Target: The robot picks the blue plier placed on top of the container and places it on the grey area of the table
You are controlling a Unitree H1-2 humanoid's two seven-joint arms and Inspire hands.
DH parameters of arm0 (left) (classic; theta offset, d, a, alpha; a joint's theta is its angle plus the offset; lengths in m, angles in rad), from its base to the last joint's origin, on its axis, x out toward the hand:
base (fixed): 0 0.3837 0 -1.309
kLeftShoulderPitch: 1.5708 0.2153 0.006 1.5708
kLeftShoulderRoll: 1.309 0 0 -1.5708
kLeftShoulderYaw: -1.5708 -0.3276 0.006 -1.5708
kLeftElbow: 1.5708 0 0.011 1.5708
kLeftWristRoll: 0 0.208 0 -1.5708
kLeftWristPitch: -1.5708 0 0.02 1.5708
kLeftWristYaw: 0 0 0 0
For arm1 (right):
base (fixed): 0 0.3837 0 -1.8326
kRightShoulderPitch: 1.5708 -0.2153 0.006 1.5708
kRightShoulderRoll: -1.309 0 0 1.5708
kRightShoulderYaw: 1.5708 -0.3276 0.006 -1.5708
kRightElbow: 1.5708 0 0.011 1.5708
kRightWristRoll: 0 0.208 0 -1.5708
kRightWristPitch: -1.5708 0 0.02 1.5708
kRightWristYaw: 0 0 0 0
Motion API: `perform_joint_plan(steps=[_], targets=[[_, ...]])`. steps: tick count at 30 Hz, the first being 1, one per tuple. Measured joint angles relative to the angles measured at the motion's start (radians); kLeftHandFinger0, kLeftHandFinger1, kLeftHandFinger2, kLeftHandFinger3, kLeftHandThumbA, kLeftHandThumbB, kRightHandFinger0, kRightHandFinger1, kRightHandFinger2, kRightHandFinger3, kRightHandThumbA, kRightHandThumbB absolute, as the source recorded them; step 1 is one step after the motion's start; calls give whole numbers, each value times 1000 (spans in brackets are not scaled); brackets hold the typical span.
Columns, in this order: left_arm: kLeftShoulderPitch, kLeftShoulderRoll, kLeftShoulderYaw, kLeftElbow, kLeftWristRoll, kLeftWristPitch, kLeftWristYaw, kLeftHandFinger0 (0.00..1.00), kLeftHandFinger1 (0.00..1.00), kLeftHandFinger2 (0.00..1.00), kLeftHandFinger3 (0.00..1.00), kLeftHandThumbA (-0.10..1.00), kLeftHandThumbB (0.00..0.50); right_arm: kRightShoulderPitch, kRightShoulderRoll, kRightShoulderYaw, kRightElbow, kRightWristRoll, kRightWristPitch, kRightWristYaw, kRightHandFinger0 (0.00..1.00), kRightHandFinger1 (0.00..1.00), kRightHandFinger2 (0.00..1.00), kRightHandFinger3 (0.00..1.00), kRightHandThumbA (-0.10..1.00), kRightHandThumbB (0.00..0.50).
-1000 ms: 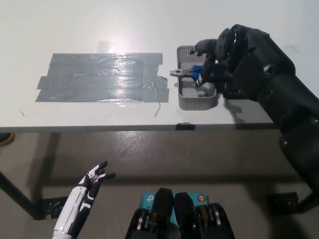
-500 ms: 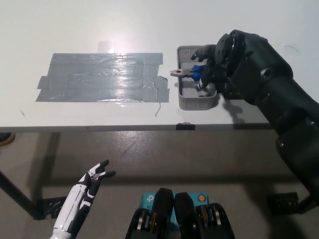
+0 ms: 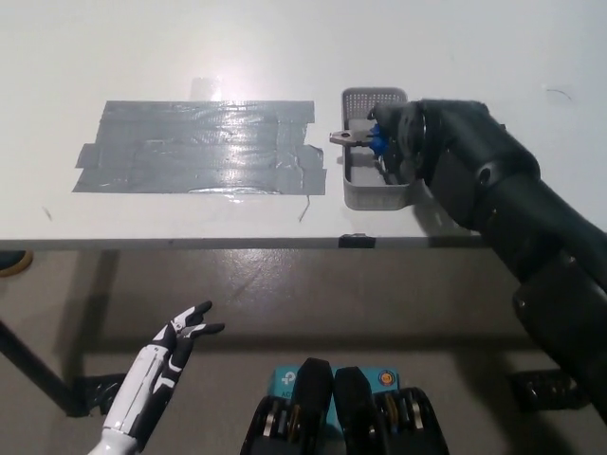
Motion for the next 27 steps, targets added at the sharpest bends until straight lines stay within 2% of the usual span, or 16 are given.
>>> perform_joint_plan(steps=[2, 4, 5, 6, 8, 12, 14, 16, 18, 19, 20, 21, 22, 23, 24, 27], targets=[[-3, 0, -1, 0, 0, 3, 0, 1000, 980, 764, 886, 1000, 48, 14, 0, 18, 0, -17, -20, -44, 109, 185, 342, 758, -100, 240], [-6, 1, -3, 0, 0, 5, 0, 1000, 979, 762, 882, 1000, 48, 25, -1, 36, -1, -32, -40, -91, 2, 60, 259, 691, -100, 241], [-8, 0, -4, 0, -1, 6, 0, 1000, 979, 759, 878, 1000, 50, 28, -1, 43, -1, -39, -49, -112, 0, 2, 220, 712, -100, 234], [-11, 1, -4, 0, -1, 7, 0, 1000, 973, 753, 869, 1000, 49, 34, -1, 50, 0, -46, -61, -136, 0, 0, 215, 724, -100, 233], [-15, 1, -5, 0, -1, 8, 0, 1000, 965, 746, 863, 1000, 47, 42, -1, 56, 0, -57, -78, -181, 5, 34, 232, 646, -100, 245], [-21, 1, -6, 0, -2, 8, 0, 1000, 932, 727, 846, 1000, 25, 56, -8, 55, -2, -62, -114, -252, 0, 0, 151, 573, -100, 230], [-24, 1, -7, 0, -3, 7, 0, 1000, 915, 720, 840, 1000, 20, 64, -15, 54, -6, -63, -133, -281, 40, 208, 292, 477, -100, 215], [-25, 1, -7, 0, -4, 7, 0, 1000, 910, 719, 840, 1000, 20, 71, -20, 53, -8, -64, -152, -311, 120, 371, 417, 547, -100, 257], [-26, 1, -7, 0, -6, 7, 0, 1000, 913, 726, 843, 1000, 34, 76, -24, 53, -9, -66, -168, -334, 97, 393, 466, 525, -100, 275], [-26, 1, -7, 0, -8, 7, 0, 1000, 914, 728, 844, 1000, 34, 76, -27, 53, -10, -68, -175, -346, 45, 404, 535, 505, -100, 283], [-26, 1, -7, 0, -9, 7, 0, 1000, 914, 731, 845, 1000, 31, 76, -30, 53, -10, -71, -181, -352, 53, 440, 629, 497, -100, 269], [-27, 1, -7, 0, -11, 7, 0, 1000, 914, 733, 845, 1000, 31, 74, -33, 54, -10, -74, -187, -357, 33, 428, 631, 430, -100, 254], [-27, 1, -7, 0, -13, 7, 0, 1000, 908, 736, 843, 1000, 31, 71, -36, 54, -11, -77, -191, -362, 9, 443, 716, 369, -100, 245], [-28, 1, -7, 0, -14, 7, 0, 1000, 900, 735, 838, 1000, 27, 69, -38, 54, -12, -82, -195, -369, 79, 530, 822, 388, -100, 247], [-28, 1, -7, 0, -15, 7, 0, 1000, 897, 734, 836, 1000, 26, 66, -40, 54, -13, -85, -198, -373, 153, 556, 835, 465, -100, 245], [-29, 2, -7, 0, -17, 7, 0, 1000, 874, 739, 834, 1000, 15, 37, -63, 54, -15, -103, -215, -395, 97, 440, 712, 410, -100, 276]])
